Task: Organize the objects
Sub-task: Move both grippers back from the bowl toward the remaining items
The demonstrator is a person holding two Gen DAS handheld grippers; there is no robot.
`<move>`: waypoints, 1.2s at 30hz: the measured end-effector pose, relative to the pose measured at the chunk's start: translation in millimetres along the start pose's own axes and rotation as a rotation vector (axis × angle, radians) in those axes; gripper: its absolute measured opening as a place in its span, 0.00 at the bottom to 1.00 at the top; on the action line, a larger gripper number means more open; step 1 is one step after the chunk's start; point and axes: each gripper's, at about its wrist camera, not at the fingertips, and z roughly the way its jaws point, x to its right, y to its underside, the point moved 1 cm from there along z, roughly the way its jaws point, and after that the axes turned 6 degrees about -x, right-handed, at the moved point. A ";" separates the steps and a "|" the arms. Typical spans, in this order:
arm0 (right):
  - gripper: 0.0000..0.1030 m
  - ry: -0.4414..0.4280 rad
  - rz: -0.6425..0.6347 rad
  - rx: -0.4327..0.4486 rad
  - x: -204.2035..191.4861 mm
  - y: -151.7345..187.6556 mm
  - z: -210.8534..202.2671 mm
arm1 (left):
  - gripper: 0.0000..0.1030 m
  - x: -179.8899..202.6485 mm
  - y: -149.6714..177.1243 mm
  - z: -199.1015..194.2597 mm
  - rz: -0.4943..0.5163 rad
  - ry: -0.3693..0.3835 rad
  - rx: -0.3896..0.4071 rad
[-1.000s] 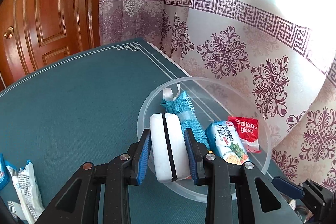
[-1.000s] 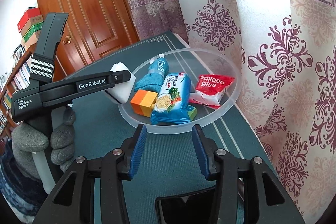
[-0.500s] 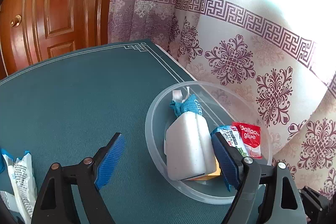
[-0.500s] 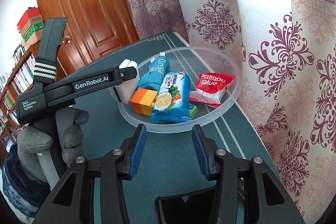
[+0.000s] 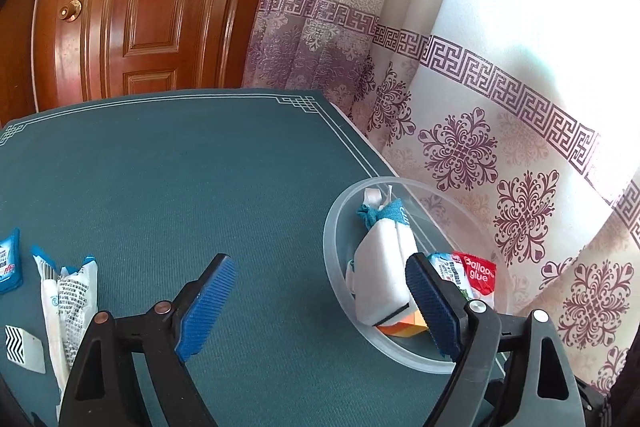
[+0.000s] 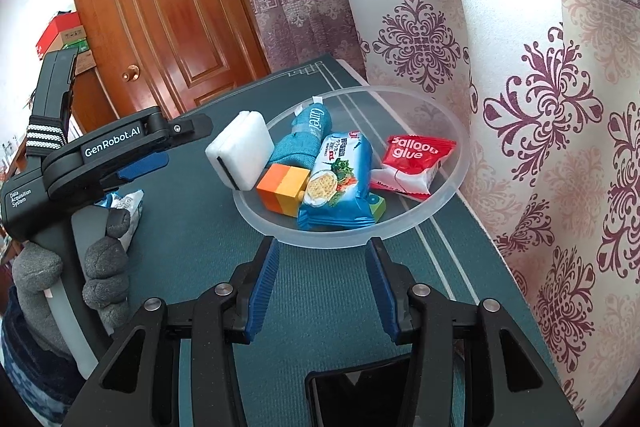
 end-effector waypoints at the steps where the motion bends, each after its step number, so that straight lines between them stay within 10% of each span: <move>1: 0.45 0.000 0.001 0.001 0.0 0.1 -0.1 | 0.87 -0.7 0.8 1.9 -0.001 -0.006 -0.005; 36: 0.46 -0.006 0.001 0.000 -0.1 0.2 0.4 | 0.92 18.8 4.6 24.1 0.071 -0.040 -0.033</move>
